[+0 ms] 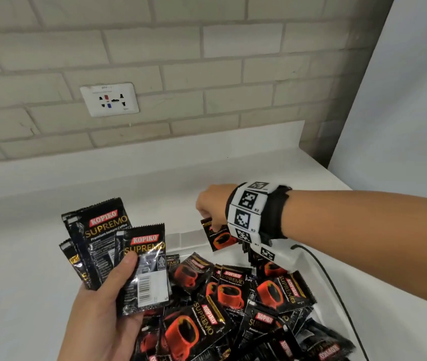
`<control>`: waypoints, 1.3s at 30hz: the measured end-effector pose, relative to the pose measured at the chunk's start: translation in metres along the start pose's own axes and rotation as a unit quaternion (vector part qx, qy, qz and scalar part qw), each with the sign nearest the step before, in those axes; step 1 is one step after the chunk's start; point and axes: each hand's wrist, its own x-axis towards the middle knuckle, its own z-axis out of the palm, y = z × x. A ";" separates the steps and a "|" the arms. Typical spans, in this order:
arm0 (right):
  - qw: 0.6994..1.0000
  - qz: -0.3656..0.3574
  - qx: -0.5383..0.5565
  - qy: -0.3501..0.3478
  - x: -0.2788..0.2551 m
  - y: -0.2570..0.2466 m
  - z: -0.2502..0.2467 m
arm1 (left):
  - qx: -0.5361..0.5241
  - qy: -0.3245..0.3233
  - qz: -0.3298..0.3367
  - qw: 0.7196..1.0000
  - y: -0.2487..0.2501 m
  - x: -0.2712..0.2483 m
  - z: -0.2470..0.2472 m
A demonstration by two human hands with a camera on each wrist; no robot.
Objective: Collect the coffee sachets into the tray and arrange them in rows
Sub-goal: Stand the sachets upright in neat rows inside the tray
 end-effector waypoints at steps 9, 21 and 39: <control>0.999 0.015 -0.040 0.016 0.019 0.011 0.016 | 0.009 -0.011 -0.021 1.000 -0.004 0.006 0.001; 0.988 0.001 0.098 0.121 -0.023 0.011 -0.018 | 0.004 -0.027 -0.052 0.998 -0.009 0.004 0.015; 0.700 0.012 0.710 0.077 -0.119 -0.007 0.048 | 0.018 -0.077 -0.089 0.993 -0.026 -0.011 0.053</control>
